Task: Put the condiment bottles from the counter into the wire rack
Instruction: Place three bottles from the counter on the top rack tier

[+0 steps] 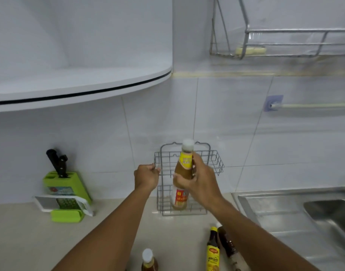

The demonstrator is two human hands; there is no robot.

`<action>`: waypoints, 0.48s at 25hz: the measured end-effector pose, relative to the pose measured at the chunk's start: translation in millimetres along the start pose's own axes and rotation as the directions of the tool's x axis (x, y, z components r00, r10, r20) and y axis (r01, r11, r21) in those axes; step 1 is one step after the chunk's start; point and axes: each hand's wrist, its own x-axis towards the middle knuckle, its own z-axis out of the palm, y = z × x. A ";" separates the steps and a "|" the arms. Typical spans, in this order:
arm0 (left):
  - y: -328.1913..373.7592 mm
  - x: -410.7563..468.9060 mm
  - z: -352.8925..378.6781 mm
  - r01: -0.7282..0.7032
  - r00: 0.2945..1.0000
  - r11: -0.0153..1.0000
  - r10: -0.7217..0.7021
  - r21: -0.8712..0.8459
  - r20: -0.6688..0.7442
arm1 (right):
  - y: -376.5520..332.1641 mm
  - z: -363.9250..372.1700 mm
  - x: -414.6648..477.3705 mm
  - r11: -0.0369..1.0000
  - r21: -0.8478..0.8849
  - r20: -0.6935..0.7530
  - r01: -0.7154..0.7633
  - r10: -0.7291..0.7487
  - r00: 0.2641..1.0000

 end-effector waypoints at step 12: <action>-10.0 4.6 -3.9 -0.029 0.998 0.998 0.033 -0.063 0.053 | -48.8 29.1 101.5 0.994 -0.082 0.011 0.075 -0.074 0.997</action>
